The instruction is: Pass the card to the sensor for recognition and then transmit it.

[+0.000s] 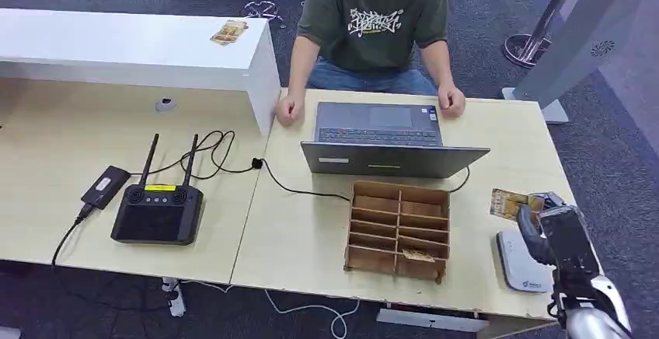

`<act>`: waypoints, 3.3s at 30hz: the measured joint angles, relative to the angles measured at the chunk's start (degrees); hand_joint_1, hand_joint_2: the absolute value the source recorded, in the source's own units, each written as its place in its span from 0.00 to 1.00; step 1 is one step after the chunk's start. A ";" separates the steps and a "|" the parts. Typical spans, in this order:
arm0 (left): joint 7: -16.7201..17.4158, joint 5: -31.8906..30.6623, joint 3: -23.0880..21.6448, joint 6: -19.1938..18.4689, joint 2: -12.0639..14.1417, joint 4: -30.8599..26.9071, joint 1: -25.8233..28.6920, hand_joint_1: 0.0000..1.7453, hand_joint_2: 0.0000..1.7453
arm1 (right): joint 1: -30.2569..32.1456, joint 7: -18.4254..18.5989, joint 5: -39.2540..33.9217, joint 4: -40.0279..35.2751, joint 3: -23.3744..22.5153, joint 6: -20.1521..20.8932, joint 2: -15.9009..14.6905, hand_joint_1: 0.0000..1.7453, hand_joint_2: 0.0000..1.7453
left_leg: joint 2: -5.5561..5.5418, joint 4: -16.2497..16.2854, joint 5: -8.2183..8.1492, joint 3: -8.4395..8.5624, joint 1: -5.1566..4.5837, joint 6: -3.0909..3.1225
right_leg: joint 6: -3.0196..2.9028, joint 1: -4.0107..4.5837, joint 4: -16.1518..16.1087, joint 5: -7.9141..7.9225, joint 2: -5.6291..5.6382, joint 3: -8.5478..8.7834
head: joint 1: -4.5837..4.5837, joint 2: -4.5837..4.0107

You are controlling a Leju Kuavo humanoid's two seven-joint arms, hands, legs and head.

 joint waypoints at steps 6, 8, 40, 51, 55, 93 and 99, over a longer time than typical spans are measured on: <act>-0.11 0.00 0.46 0.50 0.02 -0.42 0.12 0.00 0.00 | 2.91 1.77 -0.52 -0.79 -2.07 1.22 -0.35 1.00 1.00 | -0.01 0.00 0.00 0.01 -0.01 0.00 | 0.00 -0.01 -0.01 0.00 -0.02 0.01 | -0.02 0.00; -0.13 0.00 0.48 0.53 0.02 -0.44 0.16 0.00 0.00 | 4.02 1.62 -0.59 -0.70 -3.57 1.53 -0.57 1.00 1.00 | -0.01 0.00 0.00 0.00 -0.01 0.00 | 0.00 -0.01 -0.01 0.00 -0.02 0.03 | 0.00 0.00; 0.09 -0.87 0.83 1.05 0.39 -0.98 0.16 0.00 0.00 | 3.29 4.24 -1.86 7.83 -6.45 6.49 -0.81 1.00 1.00 | 0.02 0.00 -0.01 0.03 -0.01 0.03 | 0.00 -0.01 -0.01 0.00 0.03 0.03 | -0.02 0.00; 0.57 -1.18 0.83 0.55 0.92 -1.03 0.56 0.00 0.00 | 0.85 4.39 -1.99 11.82 -6.40 6.97 -1.59 1.00 1.00 | 0.00 0.00 -0.01 0.01 -0.01 0.03 | 0.00 -0.01 -0.01 0.00 0.00 0.02 | 0.00 0.00; 0.59 -1.18 0.83 0.53 0.94 -1.03 0.57 0.00 0.00 | 0.85 4.63 -2.30 12.33 -6.36 7.02 -1.86 1.00 1.00 | 0.00 0.00 -0.01 0.01 -0.01 0.03 | 0.00 -0.01 -0.01 0.00 0.00 0.02 | 0.00 0.00; 1.05 -1.20 0.87 0.59 0.94 -1.01 0.57 0.00 0.00 | 3.12 4.94 -4.11 13.96 -7.41 9.40 -2.80 1.00 1.00 | 0.01 0.00 -0.03 0.03 -0.01 0.06 | 0.01 -0.01 -0.02 0.00 0.01 0.03 | 0.00 0.00; 1.29 -1.40 0.85 0.59 0.96 -1.01 0.50 0.00 0.00 | 0.82 5.31 -3.65 17.57 -6.29 9.97 -2.80 1.00 1.00 | 0.01 0.00 -0.03 0.04 -0.01 0.07 | 0.01 -0.01 -0.02 0.00 0.00 0.05 | -0.02 0.00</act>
